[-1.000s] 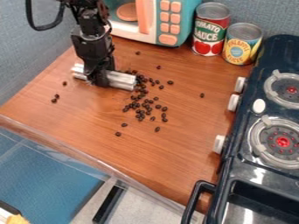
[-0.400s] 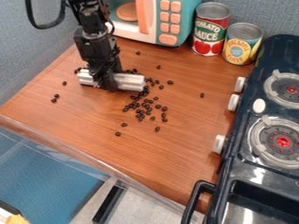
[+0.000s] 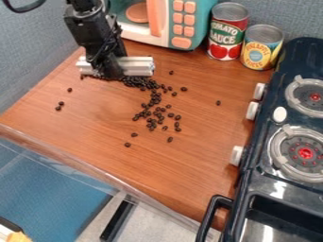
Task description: Sweep into pile
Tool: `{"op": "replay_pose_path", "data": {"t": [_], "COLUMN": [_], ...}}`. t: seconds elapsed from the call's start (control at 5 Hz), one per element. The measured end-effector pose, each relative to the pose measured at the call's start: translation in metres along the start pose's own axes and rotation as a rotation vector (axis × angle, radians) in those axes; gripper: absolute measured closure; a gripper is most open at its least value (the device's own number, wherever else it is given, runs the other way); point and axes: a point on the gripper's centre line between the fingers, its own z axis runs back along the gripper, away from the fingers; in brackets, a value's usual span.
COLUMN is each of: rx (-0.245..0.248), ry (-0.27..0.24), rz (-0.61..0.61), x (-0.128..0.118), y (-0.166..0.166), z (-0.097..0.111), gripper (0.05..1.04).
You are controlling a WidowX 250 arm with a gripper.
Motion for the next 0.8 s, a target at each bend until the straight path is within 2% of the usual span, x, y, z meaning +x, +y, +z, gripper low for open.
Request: {"op": "replay_pose_path", "data": {"t": [0.2,0.4,0.8], "rx": [0.026,0.062,0.072], "ry": [0.029,0.052,0.03], "rz": [0.005,-0.008,0.092], "x": [-0.018,-0.045,-0.076], "y": [0.032,0.063,0.097], "z": [0.006,-0.004,-0.026], "gripper": [0.698,0.698,0.698]}}
